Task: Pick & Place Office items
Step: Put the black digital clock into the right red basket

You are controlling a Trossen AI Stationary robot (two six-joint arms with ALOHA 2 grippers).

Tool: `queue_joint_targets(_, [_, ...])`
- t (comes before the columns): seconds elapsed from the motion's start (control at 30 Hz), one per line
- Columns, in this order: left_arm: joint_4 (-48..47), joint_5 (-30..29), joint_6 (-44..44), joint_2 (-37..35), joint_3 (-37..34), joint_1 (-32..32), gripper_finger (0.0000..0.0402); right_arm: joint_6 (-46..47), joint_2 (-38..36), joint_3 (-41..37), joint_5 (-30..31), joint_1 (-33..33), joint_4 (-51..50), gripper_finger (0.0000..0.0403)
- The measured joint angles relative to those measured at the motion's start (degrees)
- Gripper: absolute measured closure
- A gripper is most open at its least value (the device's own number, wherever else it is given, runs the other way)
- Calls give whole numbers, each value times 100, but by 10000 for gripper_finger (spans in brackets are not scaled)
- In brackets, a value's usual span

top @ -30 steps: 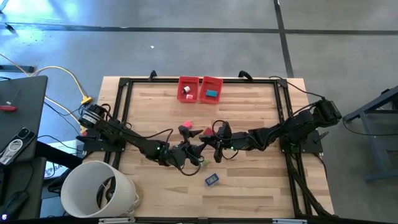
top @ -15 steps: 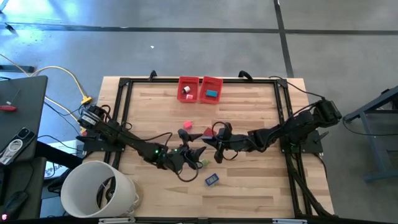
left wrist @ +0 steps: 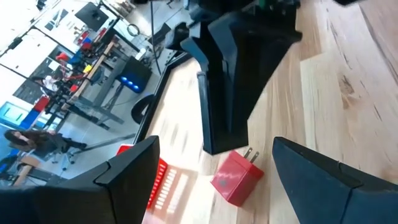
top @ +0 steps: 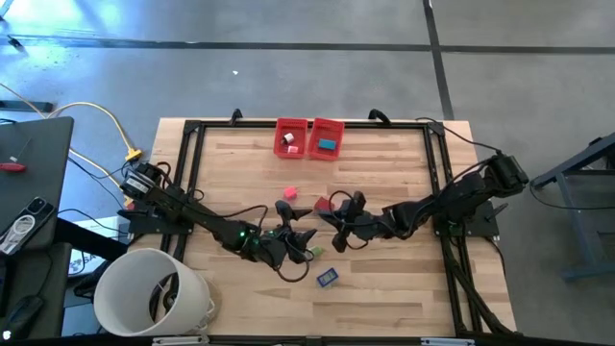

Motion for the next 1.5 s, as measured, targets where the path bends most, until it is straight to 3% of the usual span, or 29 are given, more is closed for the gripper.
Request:
queue_joint_targets(0.17, [4, 0, -14, 0, 0, 9, 98, 329, 0, 0, 20, -4, -280, 363])
queue_joint_targets(0.53, [28, -3, -12, 0, 0, 9, 98, 1304, -327, -2, 652, -10, -1460, 363])
queue_joint_targets(0.87, [113, -3, -12, 0, 0, 9, 98, 1078, -975, 0, 668, -505, -1640, 363])
queue_joint_targets(1.07, [166, -5, -10, 0, 0, 9, 98, 540, -1126, 81, 441, -1213, -1806, 364])
queue_joint_targets(1.5, [216, -5, -10, 0, 0, 9, 98, -96, -1126, 308, -939, -2684, -2042, 364])
